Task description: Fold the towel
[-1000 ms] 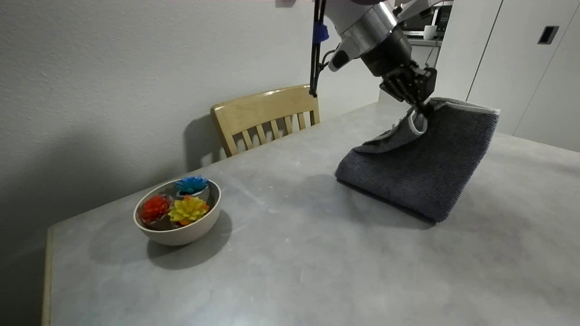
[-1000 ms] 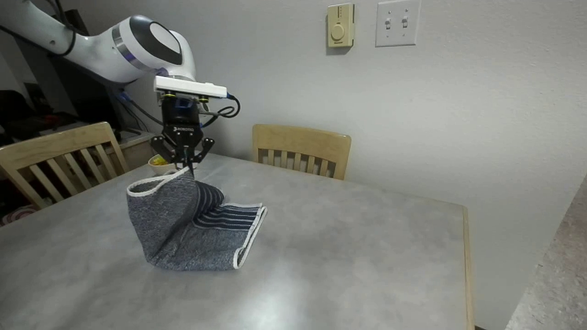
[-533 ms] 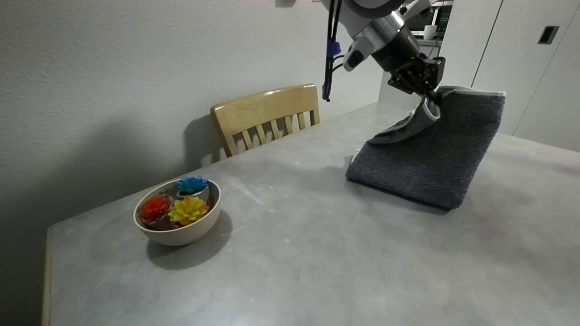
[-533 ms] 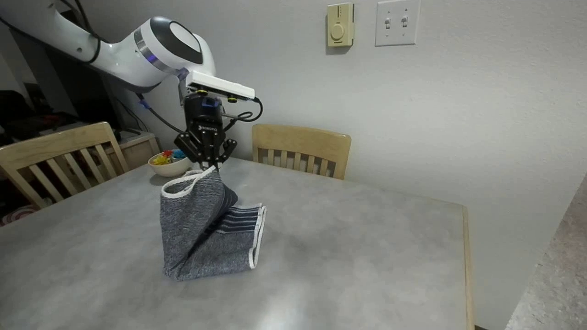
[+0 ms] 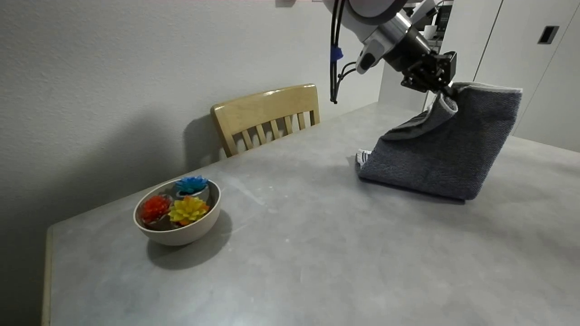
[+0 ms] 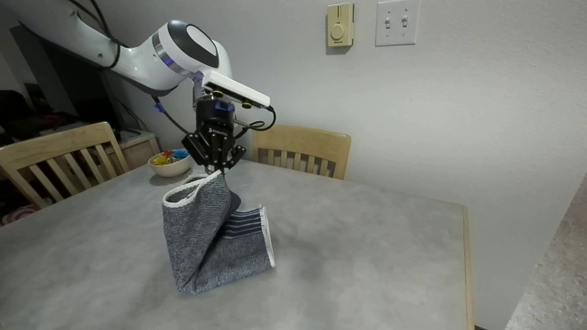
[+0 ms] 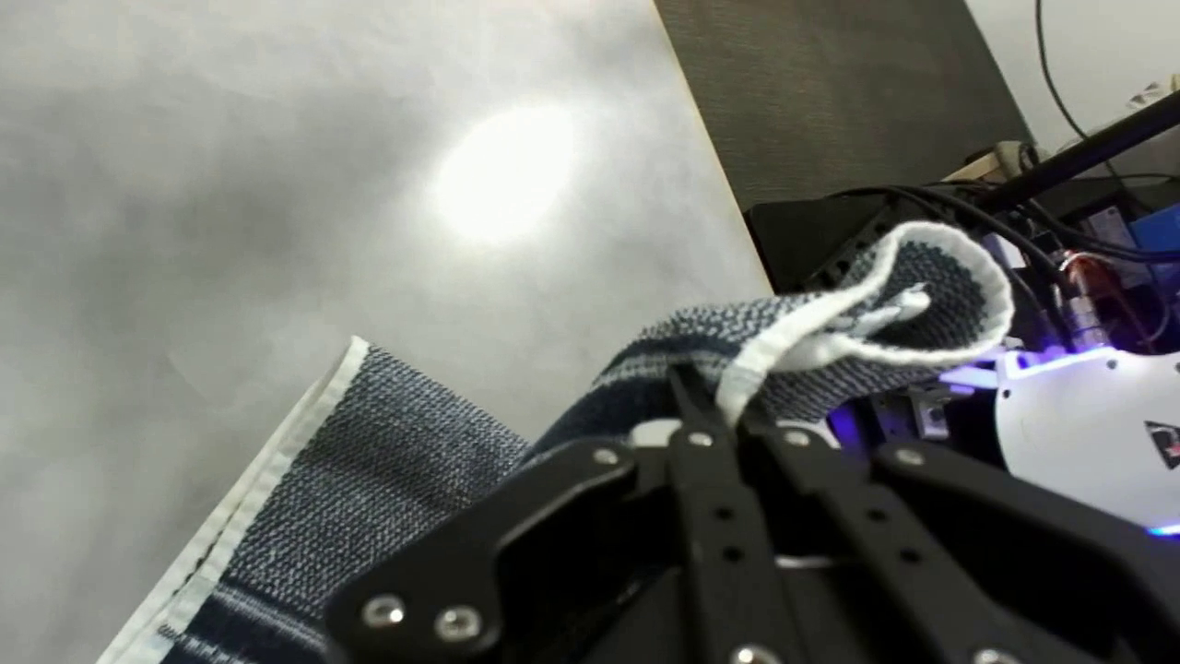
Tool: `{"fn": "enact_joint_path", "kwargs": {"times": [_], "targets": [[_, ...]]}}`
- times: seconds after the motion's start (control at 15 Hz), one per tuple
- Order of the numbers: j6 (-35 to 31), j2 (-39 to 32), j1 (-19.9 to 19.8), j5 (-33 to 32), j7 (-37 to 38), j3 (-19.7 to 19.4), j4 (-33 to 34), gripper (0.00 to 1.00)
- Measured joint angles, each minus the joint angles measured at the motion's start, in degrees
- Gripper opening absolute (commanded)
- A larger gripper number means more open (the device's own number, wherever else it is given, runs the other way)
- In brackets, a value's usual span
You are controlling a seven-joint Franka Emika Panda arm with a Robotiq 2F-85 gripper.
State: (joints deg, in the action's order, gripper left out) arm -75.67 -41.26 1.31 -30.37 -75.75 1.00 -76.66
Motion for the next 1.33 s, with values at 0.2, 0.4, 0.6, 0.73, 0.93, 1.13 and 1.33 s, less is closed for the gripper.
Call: {"fn": "enact_joint_path", "kwargs": {"times": [0.2,0.4,0.6,0.73,0.93,1.13,1.33], "targets": [[2.9,-0.3,0.0,-2.1,-4.0,0.0,0.2,0.01],[3.4,-1.5,0.0,-4.8,-5.3,-0.3,0.9,0.21],[3.6,-3.1,-0.2,-6.0,-5.5,-0.9,2.4,0.44],[3.8,-4.2,-0.3,-6.0,-5.5,-1.4,3.9,0.59],[4.0,-5.0,-0.5,-6.0,-5.5,-1.6,5.4,0.81],[4.0,-5.2,-0.5,-6.0,-5.5,-1.7,6.2,0.99],[4.0,-5.4,-0.4,-5.9,-4.5,-1.7,6.9,1.0]]}}
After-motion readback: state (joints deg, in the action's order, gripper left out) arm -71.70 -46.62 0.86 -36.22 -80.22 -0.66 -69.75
